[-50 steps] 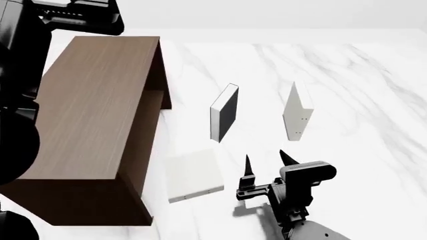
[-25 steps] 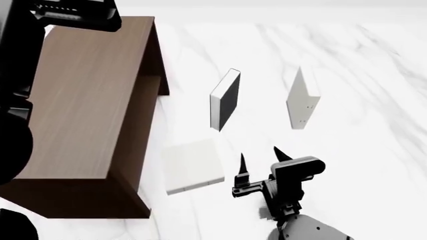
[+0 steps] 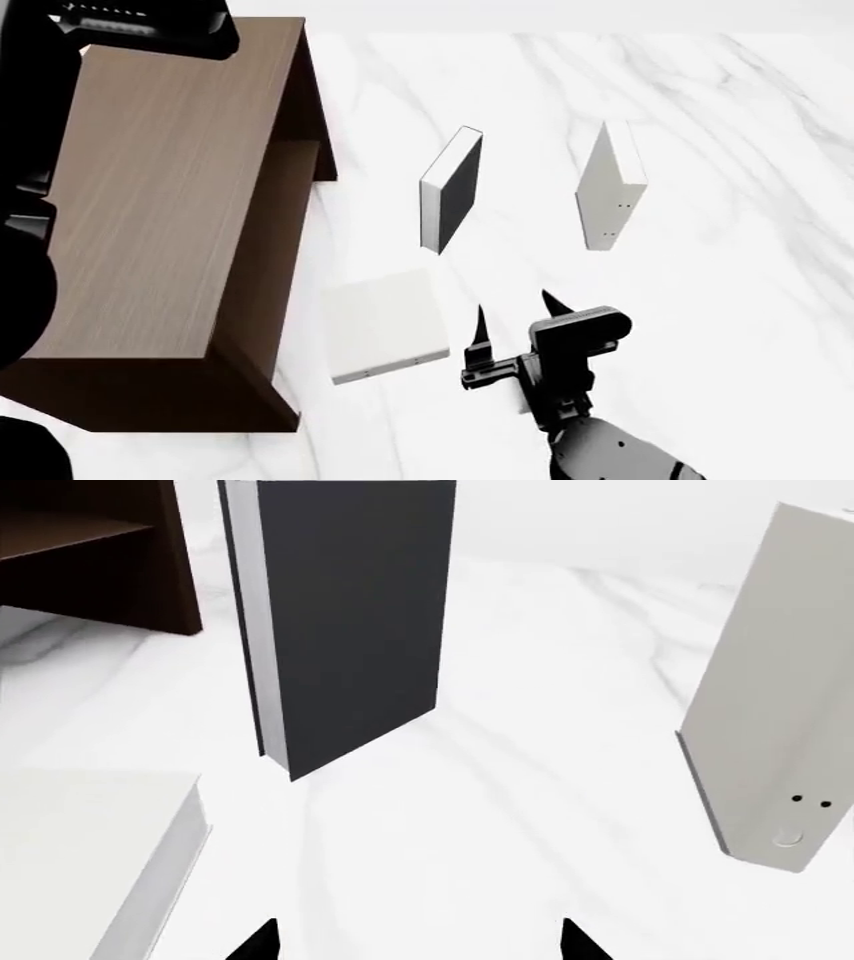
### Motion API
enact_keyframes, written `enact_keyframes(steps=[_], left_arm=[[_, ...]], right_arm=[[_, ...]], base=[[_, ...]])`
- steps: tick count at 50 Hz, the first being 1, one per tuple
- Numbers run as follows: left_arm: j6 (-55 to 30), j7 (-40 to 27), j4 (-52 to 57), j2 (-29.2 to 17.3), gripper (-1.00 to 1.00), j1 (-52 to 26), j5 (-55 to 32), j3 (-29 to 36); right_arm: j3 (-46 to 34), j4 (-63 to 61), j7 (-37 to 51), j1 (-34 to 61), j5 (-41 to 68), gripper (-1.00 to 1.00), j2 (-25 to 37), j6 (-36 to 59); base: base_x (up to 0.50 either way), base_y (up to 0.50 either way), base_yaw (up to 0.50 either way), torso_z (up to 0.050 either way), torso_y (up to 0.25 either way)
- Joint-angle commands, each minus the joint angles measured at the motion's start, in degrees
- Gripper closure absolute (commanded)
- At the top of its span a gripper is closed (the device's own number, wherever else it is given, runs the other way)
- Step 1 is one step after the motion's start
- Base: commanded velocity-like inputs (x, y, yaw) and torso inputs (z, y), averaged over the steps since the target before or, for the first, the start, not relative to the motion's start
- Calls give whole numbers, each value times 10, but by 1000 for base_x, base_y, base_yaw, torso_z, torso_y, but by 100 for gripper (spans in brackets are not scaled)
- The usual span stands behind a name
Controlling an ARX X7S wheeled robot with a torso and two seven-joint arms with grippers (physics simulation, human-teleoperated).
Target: Pick up the book on the right and place it under the cabinet shelf.
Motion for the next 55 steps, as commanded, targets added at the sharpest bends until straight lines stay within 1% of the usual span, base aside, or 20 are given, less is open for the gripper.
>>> enact_keyframes(steps=[1, 18, 42, 55], left_arm=[[2, 0, 1, -3, -100, -2, -5, 1], [8, 0, 2, -11, -100, 2, -12, -2], [8, -7, 4, -16, -100, -1, -22, 1], [12, -9, 2, -20, -100, 0, -23, 4]], right_arm=[[5, 44, -11, 2, -1, -100, -20, 8], [20, 150, -62, -7, 19, -100, -69, 20], [63, 373, -188, -52, 61, -100, -171, -2], [59, 335, -183, -61, 55, -100, -167, 6]], base=[[0, 0, 0, 0, 0], [0, 0, 0, 0, 0], [1, 0, 3, -1, -3], [4, 2, 7, -3, -7]])
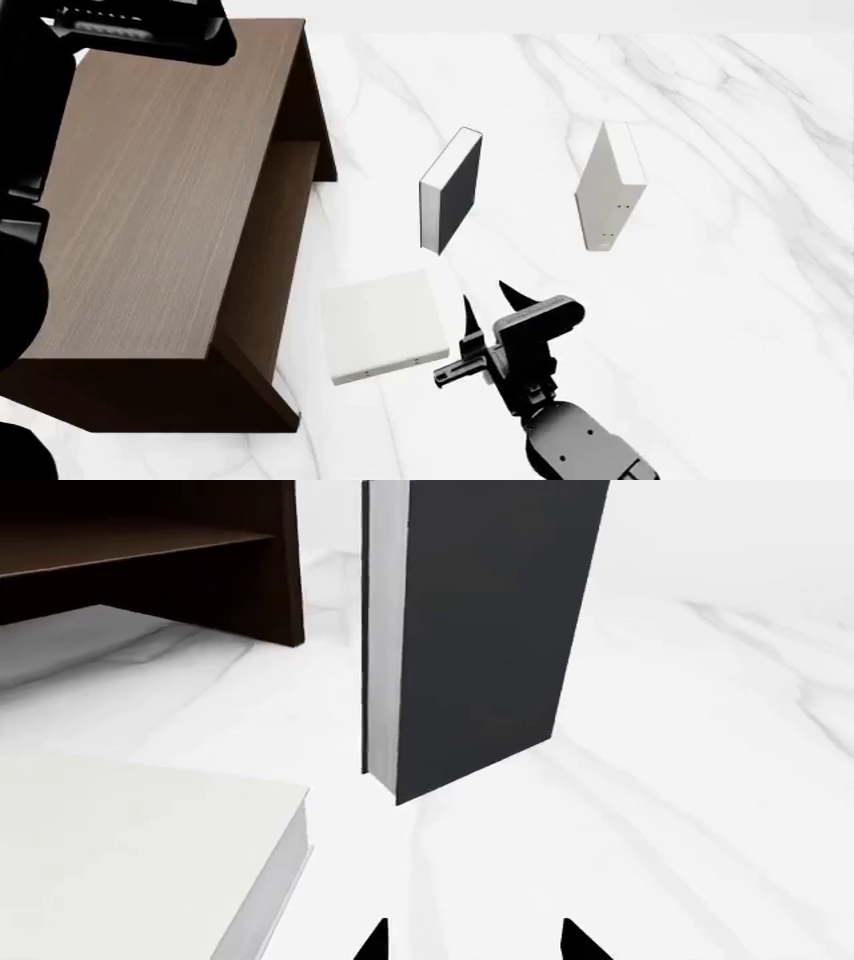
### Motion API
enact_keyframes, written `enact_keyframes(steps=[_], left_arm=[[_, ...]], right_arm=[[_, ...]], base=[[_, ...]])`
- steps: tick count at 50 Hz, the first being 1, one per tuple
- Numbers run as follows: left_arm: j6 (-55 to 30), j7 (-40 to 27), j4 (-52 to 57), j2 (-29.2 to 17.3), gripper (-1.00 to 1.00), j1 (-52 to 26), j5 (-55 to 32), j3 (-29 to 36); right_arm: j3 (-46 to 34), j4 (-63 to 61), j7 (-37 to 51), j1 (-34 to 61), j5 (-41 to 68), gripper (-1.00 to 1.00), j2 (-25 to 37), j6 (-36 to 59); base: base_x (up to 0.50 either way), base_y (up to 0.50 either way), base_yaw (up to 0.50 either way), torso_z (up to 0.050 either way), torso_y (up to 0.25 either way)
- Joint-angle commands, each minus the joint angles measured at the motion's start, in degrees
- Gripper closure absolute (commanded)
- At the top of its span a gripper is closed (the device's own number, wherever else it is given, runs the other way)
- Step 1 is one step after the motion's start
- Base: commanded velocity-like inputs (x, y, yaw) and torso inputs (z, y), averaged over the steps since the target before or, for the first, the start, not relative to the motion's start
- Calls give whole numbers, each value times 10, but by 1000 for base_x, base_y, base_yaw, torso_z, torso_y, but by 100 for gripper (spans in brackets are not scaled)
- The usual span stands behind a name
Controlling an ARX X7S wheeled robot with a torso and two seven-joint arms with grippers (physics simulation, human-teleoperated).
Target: Pick up the book on the right and place it under the cabinet shelf.
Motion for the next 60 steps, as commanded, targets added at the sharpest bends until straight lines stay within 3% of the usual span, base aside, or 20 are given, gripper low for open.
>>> enact_keyframes(steps=[1, 60], left_arm=[[0, -3, -2, -4, -100, -3, -3, 2], [19, -22, -5, -24, -100, -9, -41, -7]], right_arm=[[-52, 54, 54, -15, 78, -100, -18, 66], [-105, -133, 104, -13, 18, -100, -5, 124]], base=[[0, 0, 7, 0, -12], [1, 1, 3, -1, -4]])
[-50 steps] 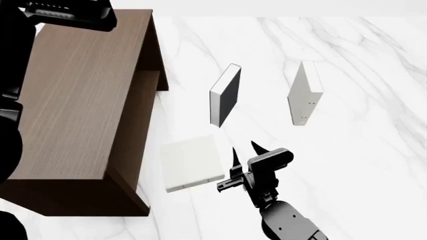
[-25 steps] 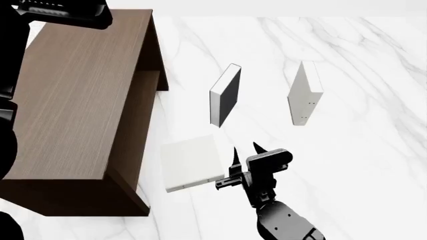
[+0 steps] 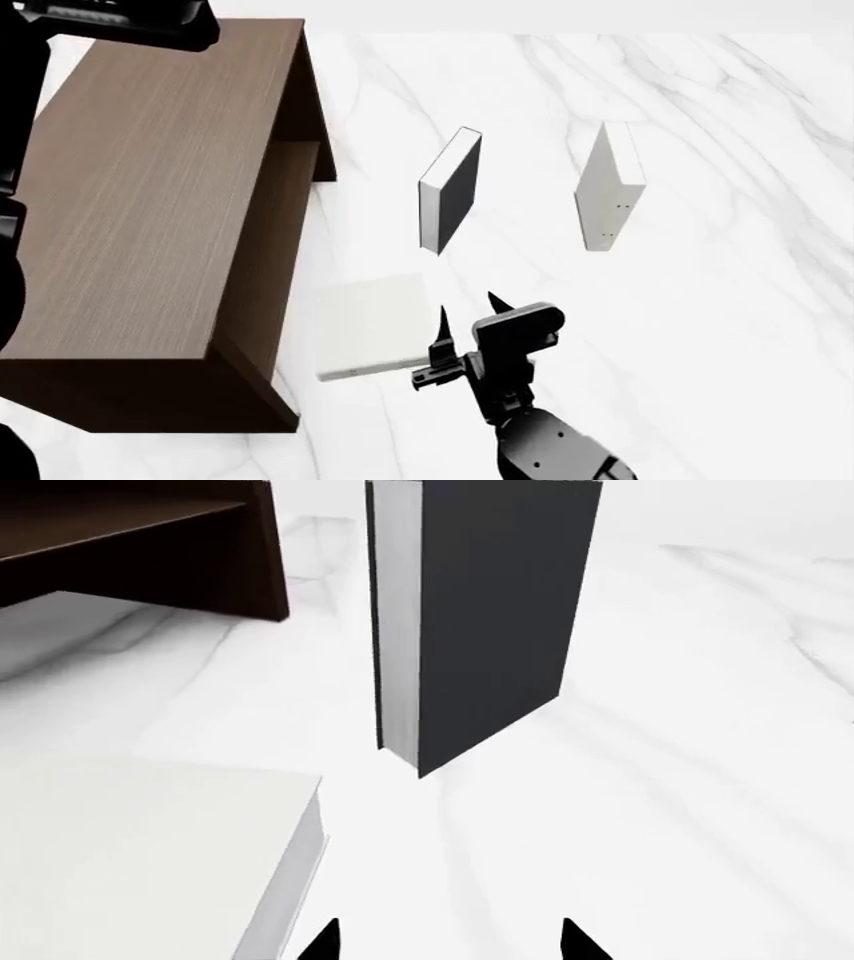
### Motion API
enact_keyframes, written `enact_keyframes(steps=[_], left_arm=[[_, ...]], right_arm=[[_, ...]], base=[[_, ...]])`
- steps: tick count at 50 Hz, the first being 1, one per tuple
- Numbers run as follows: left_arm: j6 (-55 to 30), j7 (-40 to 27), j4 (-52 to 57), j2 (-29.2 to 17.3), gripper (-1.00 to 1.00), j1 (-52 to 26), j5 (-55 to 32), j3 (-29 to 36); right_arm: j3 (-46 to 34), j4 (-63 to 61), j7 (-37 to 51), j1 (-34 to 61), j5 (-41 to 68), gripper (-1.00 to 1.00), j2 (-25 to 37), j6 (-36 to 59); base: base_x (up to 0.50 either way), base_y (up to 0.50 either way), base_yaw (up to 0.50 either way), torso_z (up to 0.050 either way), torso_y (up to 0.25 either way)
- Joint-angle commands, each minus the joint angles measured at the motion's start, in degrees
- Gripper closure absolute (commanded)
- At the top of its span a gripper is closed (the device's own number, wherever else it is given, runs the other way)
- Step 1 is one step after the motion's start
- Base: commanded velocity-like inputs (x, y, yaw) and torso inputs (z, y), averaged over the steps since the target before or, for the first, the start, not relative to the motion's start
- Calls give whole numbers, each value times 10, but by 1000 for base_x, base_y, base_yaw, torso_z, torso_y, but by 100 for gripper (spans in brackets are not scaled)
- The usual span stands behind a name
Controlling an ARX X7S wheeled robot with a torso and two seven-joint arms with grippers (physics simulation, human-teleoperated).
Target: Pick up the book on the right and place it under the cabinet shelf.
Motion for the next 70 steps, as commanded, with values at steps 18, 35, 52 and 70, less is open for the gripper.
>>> enact_keyframes(steps=[18, 35, 52, 70], left_arm=[[12, -7, 2, -12, -100, 10, -12, -5], [6, -16, 5, -20, -100, 5, -28, -14], [5, -23, 7, -27, -100, 4, -40, -20], [11, -23, 3, -32, -100, 1, -41, -15]], right_arm=[[-76, 22, -35, -28, 1, -100, -48, 51], [-79, 37, -33, -27, -6, -100, -78, 71], [-77, 49, -47, -23, -11, -100, -95, 78], [-79, 55, -58, -12, -19, -100, -118, 94]], base=[[0, 0, 0, -1, -4], [1, 2, 6, -2, -5], [1, 3, 7, -1, -4], [1, 2, 5, -2, -5]])
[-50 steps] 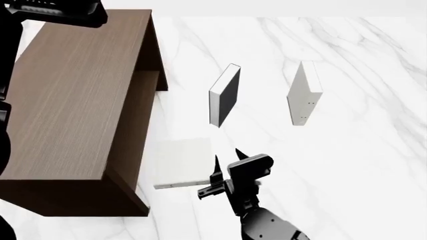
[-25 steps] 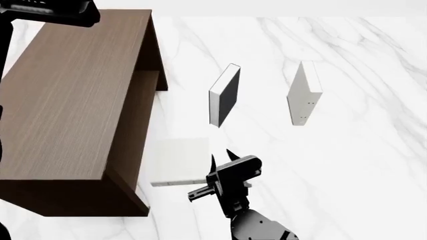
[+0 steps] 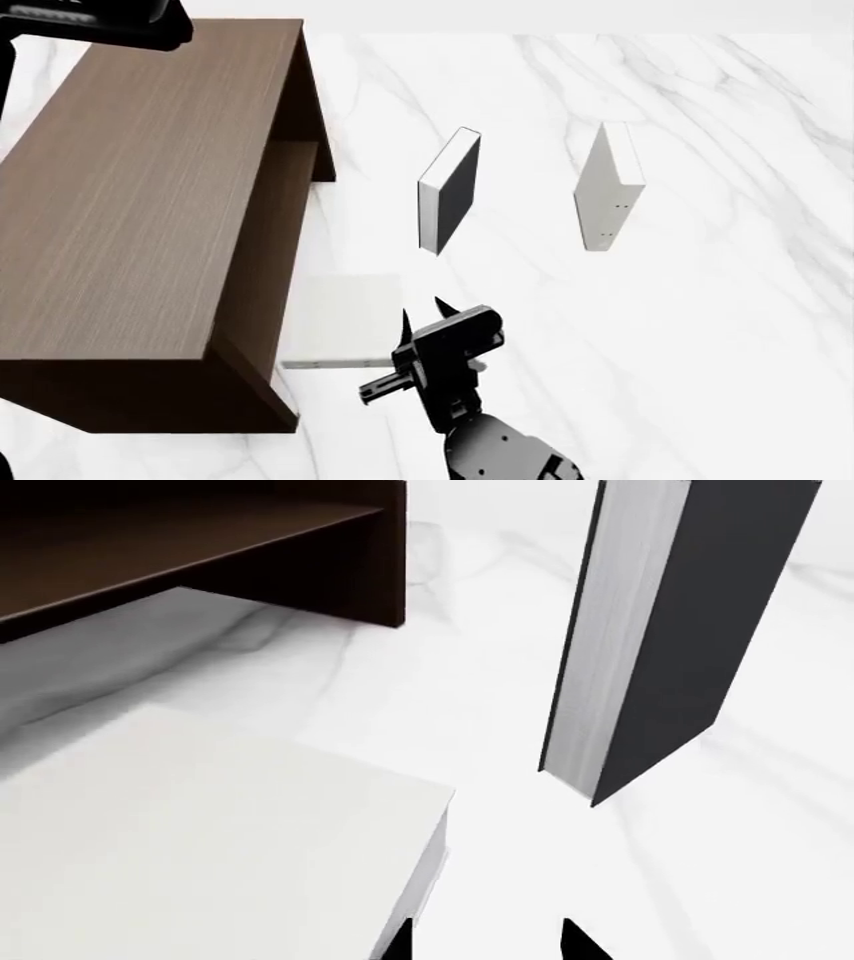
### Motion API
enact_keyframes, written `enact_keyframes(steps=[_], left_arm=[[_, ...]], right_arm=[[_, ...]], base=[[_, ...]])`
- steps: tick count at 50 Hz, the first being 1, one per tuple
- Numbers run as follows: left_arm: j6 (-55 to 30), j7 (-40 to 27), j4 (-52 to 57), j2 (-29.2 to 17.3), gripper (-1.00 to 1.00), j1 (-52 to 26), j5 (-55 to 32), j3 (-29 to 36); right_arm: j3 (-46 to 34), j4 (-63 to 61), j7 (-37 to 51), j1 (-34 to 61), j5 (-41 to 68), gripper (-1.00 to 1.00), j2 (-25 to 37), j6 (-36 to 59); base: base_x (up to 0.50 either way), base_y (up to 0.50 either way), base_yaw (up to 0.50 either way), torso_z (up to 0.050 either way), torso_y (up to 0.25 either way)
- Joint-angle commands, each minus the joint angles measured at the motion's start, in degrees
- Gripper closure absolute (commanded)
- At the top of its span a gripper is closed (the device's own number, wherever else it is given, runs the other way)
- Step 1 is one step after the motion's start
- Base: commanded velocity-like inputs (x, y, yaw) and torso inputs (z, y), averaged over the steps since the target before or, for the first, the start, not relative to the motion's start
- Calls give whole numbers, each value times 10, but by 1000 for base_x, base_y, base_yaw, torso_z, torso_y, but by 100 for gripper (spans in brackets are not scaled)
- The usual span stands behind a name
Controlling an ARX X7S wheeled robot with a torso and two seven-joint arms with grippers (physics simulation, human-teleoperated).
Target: Pick up the book on the right and place it under the cabinet shelf.
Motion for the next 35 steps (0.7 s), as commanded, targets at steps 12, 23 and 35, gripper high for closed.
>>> enact_keyframes(steps=[12, 23, 35], left_arm=[[0, -6, -1, -4, -100, -7, -13, 2], [0, -10, 0, -8, -100, -6, -19, -1], [2, -14, 2, -11, -100, -5, -24, -1]], right_arm=[[-82, 30, -66, -4, 32, -100, -46, 67], [-56, 38, -69, -12, 12, -100, -58, 86], [3, 3, -77, -27, -46, -100, -58, 133]], base=[[0, 0, 0, -1, -4], [0, 1, 2, -2, -4], [0, 2, 3, -1, -4]])
